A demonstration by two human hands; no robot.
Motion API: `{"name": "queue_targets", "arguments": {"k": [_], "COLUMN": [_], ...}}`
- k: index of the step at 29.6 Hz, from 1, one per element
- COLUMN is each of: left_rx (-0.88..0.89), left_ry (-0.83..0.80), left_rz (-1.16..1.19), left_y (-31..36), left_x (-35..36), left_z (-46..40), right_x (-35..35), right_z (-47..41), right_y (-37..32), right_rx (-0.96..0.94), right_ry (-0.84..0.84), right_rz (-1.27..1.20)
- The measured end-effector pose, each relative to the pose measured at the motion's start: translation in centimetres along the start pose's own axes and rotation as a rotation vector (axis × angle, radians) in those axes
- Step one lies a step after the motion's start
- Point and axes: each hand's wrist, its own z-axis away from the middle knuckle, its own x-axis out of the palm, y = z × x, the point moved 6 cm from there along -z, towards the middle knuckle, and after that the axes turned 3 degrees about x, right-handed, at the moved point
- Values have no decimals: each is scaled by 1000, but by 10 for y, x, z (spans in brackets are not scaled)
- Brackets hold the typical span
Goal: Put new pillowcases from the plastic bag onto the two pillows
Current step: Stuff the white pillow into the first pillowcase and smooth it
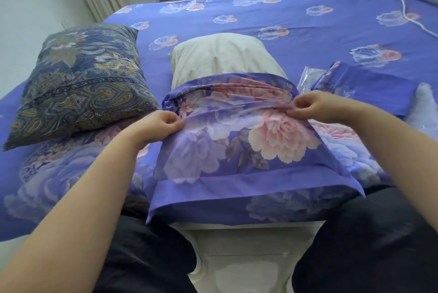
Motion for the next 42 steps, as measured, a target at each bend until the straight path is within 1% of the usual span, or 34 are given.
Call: {"name": "queue_targets", "arguments": {"k": [2,3,4,5,6,8,9,10,11,12,14,15,16,18,19,20,21,22,23,25,26,27,28,29,30,31,33,35,36,39,40,41,42], "left_rx": [38,50,54,51,41,17,3,-25,-57,-80,-76,-54,-32,-49,-79,-91,-76,-38,16,105,118,111,94,59,26,-5,-25,2,18,85,123,166,223], "left_ry": [331,457,543,600,639,689,693,681,662,643,588,540,469,260,134,20,-50,-53,24,313,443,523,565,566,547,510,417,345,314,224,227,264,332], "left_rz": [-72,-80,-58,-31,-24,-50,-65,-76,-79,-67,13,92,211,538,618,596,526,444,348,112,26,7,36,65,80,102,178,246,254,129,76,6,-89], "left_y": [11,17,16,12,5,-12,-19,-25,-30,-34,-37,-35,-31,-28,-28,-27,-27,-27,-25,-19,-15,-12,-12,-15,-18,-19,-14,-2,2,6,8,9,14], "left_x": [-9,-10,-9,-7,-4,0,0,0,-3,-6,-7,-4,2,18,24,26,25,20,13,-5,-10,-11,-10,-6,-3,2,12,26,33,44,41,35,30], "left_z": [-6,-8,-9,-9,-9,-9,-10,-12,-15,-18,-20,-19,-16,-10,-7,-4,-3,-5,-8,-14,-17,-19,-22,-25,-28,-30,-30,-24,-20,-1,1,-3,-6], "right_x": [-1,3,9,17,25,36,38,37,36,35,36,36,36,34,35,38,41,42,40,32,28,23,21,20,20,20,18,18,19,24,25,21,15], "right_z": [3,9,15,21,26,31,30,25,19,9,-6,-13,-19,-26,-27,-27,-25,-21,-15,-3,0,2,4,6,5,-2,-30,-48,-53,-53,-50,-46,-37], "right_y": [-10,-19,-28,-37,-44,-58,-63,-66,-68,-67,-57,-48,-35,-9,1,6,7,5,-1,-21,-32,-43,-55,-66,-72,-70,-52,-28,-18,-8,-10,-15,-23], "right_rx": [-22,-33,-41,-55,-73,-121,-144,-161,-176,-182,-104,-36,40,183,213,200,170,131,83,-46,-125,-207,-276,-309,-306,-256,-68,94,139,144,146,149,142], "right_ry": [321,471,574,634,663,674,657,606,509,366,39,-59,-89,15,89,134,152,143,113,65,113,225,363,485,565,578,454,351,334,343,343,355,409], "right_rz": [-72,-176,-304,-413,-465,-461,-446,-438,-451,-518,-746,-811,-789,-528,-406,-360,-378,-419,-453,-414,-312,-182,-78,-25,-16,-43,-197,-188,-154,-52,-30,36,167]}}
